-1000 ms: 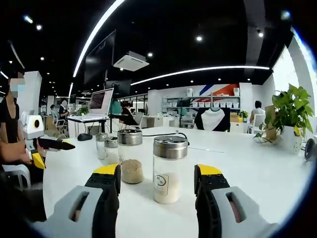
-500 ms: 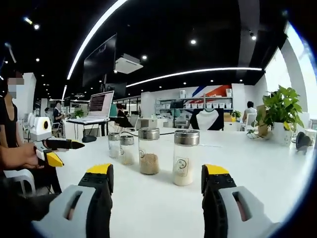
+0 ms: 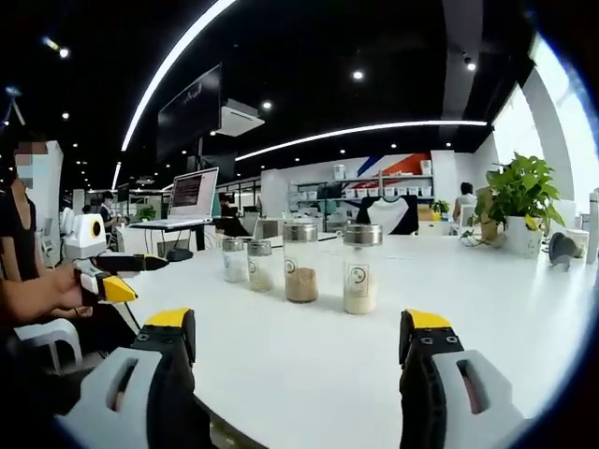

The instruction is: Rotate the seasoning bottle until the label or dispensing opening points toward the visible target arrow and the bottle remains upright within the marked orientation range

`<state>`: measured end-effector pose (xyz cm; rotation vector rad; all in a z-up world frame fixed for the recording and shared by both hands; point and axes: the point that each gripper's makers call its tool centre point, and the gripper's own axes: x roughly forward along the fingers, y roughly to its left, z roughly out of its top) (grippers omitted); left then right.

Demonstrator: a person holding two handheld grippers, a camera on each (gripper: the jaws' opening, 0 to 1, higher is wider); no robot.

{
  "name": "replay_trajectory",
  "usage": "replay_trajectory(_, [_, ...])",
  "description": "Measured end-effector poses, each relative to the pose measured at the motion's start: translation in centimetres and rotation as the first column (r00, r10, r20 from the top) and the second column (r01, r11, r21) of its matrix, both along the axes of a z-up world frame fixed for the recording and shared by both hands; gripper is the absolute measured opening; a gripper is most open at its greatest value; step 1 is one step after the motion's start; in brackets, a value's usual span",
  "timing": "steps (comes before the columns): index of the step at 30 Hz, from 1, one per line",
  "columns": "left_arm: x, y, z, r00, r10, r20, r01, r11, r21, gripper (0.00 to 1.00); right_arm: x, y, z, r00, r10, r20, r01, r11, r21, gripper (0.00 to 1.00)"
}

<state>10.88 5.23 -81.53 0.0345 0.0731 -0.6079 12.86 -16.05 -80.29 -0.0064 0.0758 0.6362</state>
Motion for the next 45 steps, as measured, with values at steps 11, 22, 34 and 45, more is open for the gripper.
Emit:
replay_trajectory(11, [-2.1, 0.9, 0.1, 0.999, 0.030, 0.014, -0.030, 1.000, -0.009, 1.00, -2.1, 0.1, 0.0, 0.999, -0.021, 0.029, 0.023, 0.998, -0.063, 0.99])
replay_trajectory(22, [-3.2, 3.3, 1.0, 0.996, 0.080, 0.038, -0.080, 0.997, -0.004, 1.00, -3.3, 0.3, 0.6, 0.998, -0.047, 0.032, 0.049, 0.998, -0.042, 0.99])
replay_trajectory(34, [-3.4, 3.9, 1.8, 0.993, 0.100, 0.069, -0.100, 0.995, 0.003, 1.00, -3.2, -0.1, 0.1, 0.997, -0.050, 0.059, 0.056, 0.994, -0.096, 0.99])
replay_trajectory(45, [-3.2, 3.9, 1.1, 0.991, 0.119, 0.057, -0.119, 0.993, -0.006, 1.00, -2.7, -0.7, 0.1, 0.994, -0.079, 0.072, 0.085, 0.993, -0.084, 0.99])
